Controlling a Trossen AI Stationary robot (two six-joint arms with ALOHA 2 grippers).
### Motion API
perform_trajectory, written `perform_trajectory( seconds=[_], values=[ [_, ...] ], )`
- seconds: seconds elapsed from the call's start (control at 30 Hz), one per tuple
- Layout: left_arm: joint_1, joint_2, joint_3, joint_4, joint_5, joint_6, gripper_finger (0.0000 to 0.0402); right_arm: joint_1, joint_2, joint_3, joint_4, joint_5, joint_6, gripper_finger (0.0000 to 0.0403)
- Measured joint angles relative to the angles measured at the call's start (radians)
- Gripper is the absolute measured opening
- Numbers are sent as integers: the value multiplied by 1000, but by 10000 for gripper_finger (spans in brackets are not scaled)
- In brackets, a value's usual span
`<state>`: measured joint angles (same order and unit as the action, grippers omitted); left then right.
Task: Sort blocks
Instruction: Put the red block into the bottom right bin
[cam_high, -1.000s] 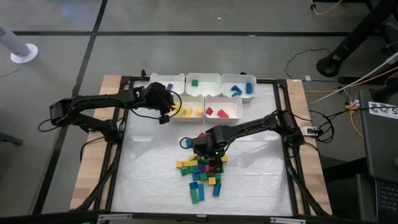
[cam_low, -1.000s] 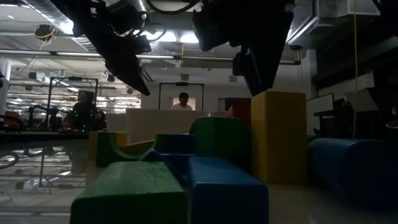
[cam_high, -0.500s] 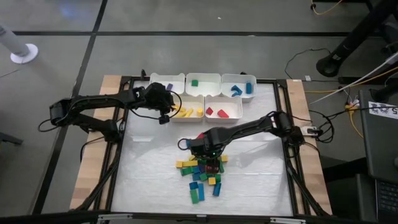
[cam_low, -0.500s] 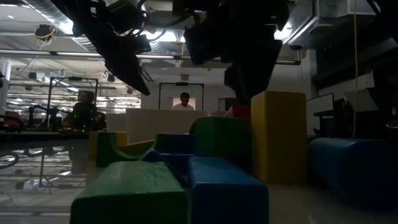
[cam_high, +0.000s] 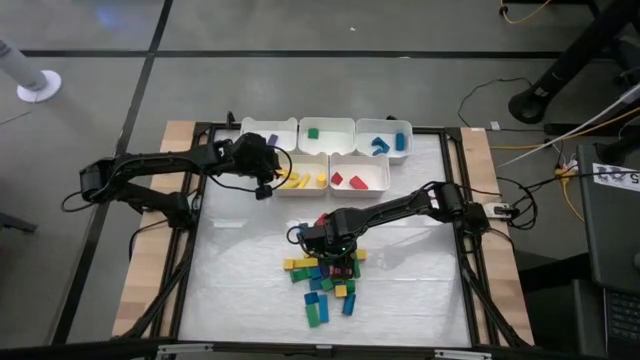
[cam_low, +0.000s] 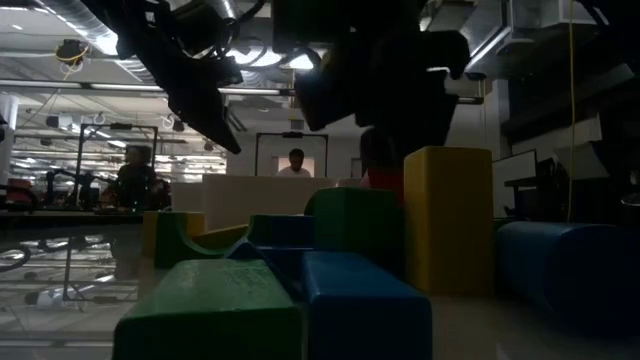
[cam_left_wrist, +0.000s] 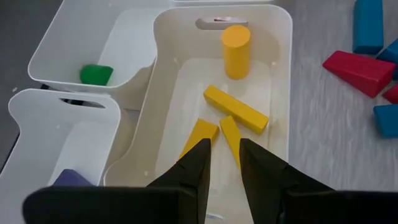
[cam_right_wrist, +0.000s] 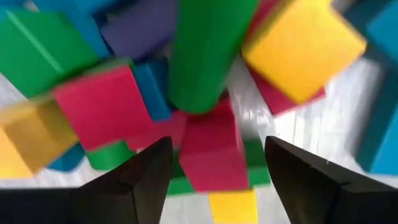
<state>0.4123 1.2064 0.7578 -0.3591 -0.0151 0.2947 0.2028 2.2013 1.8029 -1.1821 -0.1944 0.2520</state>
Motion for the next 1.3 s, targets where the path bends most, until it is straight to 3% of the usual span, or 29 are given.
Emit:
perform_trajectory(
  seconds=[0.43,0.77,0.97,1.13,1.3],
  values=[
    [0,0,0,-1,0,0,75,0,-2,0,4,-1,1,129],
    [0,0,0,0,0,0,75,-19,-2,10,-17,-116,4,139],
    [0,0,0,3,0,-8,75,-57,-2,91,-123,-119,-32,132],
    [0,0,0,3,0,-11,75,-107,-2,200,-235,-54,-118,135],
    [0,0,0,4,1,-53,75,-177,-2,313,-356,95,-230,136]
  ],
)
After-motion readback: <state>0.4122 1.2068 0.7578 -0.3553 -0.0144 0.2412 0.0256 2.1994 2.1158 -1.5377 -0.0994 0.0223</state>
